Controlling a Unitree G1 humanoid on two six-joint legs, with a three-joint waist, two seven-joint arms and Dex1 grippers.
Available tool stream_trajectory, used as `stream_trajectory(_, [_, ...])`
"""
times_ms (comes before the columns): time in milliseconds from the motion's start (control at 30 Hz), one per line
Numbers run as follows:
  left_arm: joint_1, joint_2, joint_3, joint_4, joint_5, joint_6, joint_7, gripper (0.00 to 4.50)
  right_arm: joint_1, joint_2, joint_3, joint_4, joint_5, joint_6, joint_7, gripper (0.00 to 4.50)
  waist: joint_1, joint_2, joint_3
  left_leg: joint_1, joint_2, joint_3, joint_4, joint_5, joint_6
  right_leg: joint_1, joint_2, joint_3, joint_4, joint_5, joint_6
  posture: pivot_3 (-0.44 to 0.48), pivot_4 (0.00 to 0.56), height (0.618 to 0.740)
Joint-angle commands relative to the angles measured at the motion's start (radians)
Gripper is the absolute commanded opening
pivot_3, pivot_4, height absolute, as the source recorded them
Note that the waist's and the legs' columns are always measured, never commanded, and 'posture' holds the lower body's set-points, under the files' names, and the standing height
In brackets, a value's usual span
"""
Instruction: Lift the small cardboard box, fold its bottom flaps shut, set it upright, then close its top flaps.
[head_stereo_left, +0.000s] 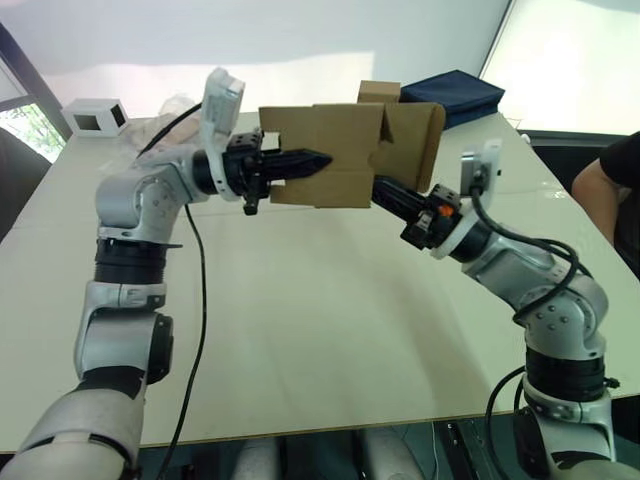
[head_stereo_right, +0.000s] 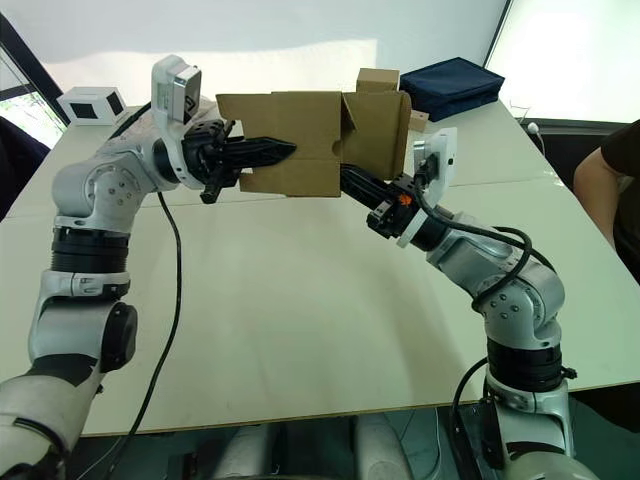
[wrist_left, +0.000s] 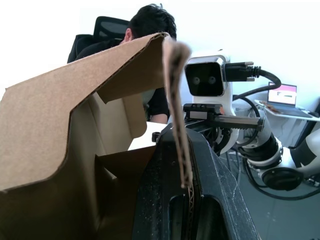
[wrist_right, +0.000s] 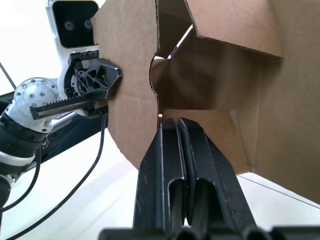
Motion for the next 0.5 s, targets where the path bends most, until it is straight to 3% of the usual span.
stream_trajectory(33, [-0.014, 0.017, 0.029, -0.02, -0.017, -0.021, -0.006, 0.0, 0.005, -0.058, -0.06, -0.065, 0.077, 0.028, 0.03, 0.04, 0.001, 0.0, 0.0, 0.0, 0.0, 0.0, 0.0, 0.0, 0.0, 0.0, 0.0, 0.0, 0.0, 0.0, 0.0, 0.0, 0.15, 0.74])
stream_trajectory(500, [-0.032, 0.033, 0.037, -0.002, -0.029, -0.017, -0.022, 0.0, 0.05, -0.162, -0.293, 0.087, 0.327, 0.065, 0.016, 0.04, 0.002, 0.0, 0.0, 0.0, 0.0, 0.0, 0.0, -0.001, 0.002, 0.0, 0.0, 0.0, 0.0, 0.0, 0.0, 0.0, 0.15, 0.74])
